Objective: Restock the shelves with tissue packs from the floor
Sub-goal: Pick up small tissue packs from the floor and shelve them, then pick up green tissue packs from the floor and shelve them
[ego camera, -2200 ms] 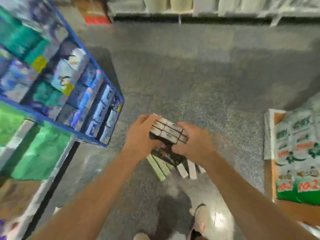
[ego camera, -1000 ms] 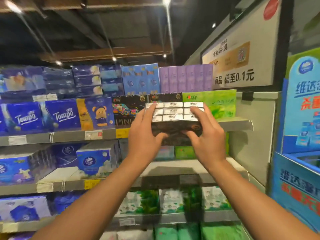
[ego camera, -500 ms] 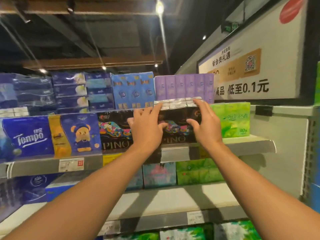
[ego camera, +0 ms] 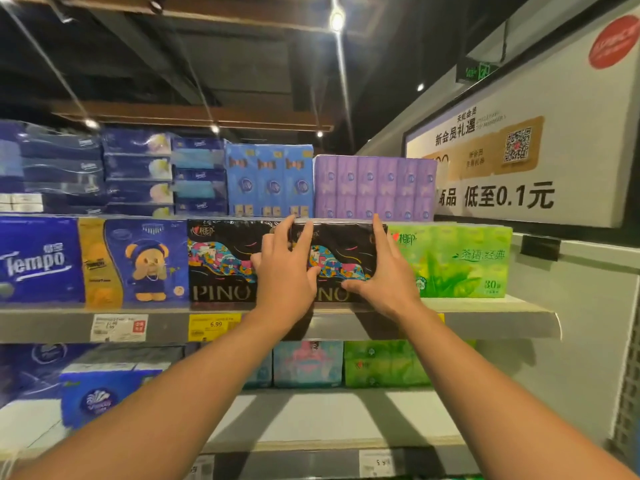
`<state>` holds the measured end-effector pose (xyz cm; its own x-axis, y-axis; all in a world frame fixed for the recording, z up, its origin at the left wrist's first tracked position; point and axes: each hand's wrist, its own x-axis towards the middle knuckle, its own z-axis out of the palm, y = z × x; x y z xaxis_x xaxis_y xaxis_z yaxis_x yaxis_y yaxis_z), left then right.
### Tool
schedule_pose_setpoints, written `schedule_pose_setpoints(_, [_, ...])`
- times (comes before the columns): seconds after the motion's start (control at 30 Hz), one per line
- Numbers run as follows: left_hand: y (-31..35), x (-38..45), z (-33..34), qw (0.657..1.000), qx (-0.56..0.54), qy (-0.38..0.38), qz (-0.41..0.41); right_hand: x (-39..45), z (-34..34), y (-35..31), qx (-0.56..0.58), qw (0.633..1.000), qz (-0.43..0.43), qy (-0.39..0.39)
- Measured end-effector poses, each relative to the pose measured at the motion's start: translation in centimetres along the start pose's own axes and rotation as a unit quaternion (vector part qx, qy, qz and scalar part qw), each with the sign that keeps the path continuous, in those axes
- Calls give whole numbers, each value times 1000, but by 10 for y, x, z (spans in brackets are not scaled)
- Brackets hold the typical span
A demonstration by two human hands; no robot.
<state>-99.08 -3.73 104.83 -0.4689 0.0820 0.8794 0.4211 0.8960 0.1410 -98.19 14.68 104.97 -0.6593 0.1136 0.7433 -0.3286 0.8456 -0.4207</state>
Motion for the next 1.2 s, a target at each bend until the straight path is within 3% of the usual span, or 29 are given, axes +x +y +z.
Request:
schedule_pose_setpoints(0.3, [8,-26,6,999,-48,2,9,-20,16,10,-30,999,-44,4])
schedule_pose_setpoints(0.6, [40,-100,23,989,-147,-26,-5,-97,-2,23,-49,994,-75,-61])
schedule_pose_setpoints(0.83, [75,-173,31,959,-253,-123,20,-235,-39,45,-125,984,84,-93])
schedule_pose_setpoints(1.0, [119,-268,21,895,-302,-320,75,-376,-74,30,-185,935,295,-59])
schedule_pose_setpoints(1.2, [171,-425,-43,728,-308,-577,206,-569,-118,-45,-227,846,481,-36])
